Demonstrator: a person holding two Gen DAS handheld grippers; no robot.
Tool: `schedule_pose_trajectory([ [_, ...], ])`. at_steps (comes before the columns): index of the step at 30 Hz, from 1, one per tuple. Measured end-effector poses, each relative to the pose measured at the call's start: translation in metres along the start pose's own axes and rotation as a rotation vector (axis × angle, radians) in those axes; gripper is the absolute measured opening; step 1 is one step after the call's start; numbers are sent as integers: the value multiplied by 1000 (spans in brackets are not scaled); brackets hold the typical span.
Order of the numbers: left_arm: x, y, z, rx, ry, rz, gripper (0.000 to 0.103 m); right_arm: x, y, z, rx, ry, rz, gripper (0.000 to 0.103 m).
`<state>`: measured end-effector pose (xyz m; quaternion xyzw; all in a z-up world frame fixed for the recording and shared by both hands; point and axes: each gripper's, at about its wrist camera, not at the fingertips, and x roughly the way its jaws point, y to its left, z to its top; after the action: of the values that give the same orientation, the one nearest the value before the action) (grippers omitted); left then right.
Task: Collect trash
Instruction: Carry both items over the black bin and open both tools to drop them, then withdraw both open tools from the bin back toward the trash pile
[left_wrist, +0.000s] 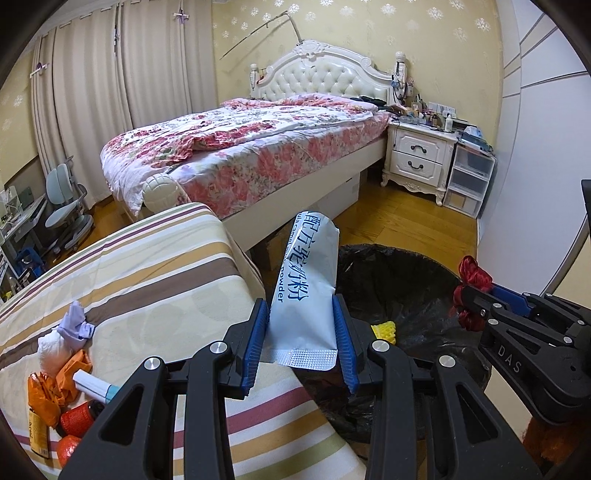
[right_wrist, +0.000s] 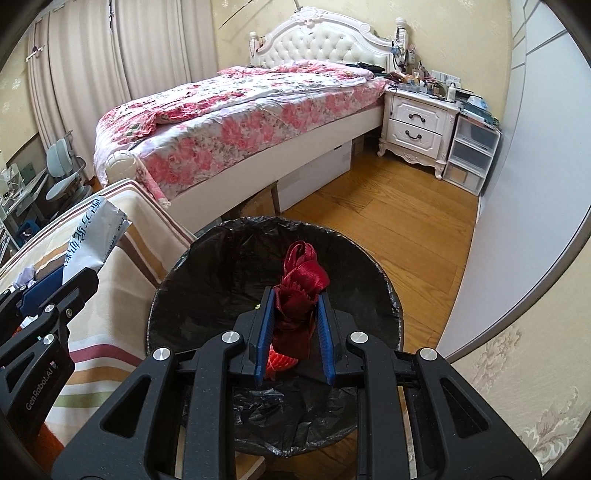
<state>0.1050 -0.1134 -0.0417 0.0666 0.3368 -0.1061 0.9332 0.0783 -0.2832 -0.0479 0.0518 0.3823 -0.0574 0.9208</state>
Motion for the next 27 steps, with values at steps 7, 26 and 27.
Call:
schedule_pose_trajectory([
  [7, 10, -6, 2, 13, 23, -16, 37, 6, -7, 0, 21, 1, -16, 24],
  [26, -26, 17, -11, -29, 19, 3, 57, -15, 5, -13, 15, -19, -38, 58],
  [27, -31, 21, -13, -34, 18, 6, 57, -18, 9, -14, 10, -20, -34, 59],
])
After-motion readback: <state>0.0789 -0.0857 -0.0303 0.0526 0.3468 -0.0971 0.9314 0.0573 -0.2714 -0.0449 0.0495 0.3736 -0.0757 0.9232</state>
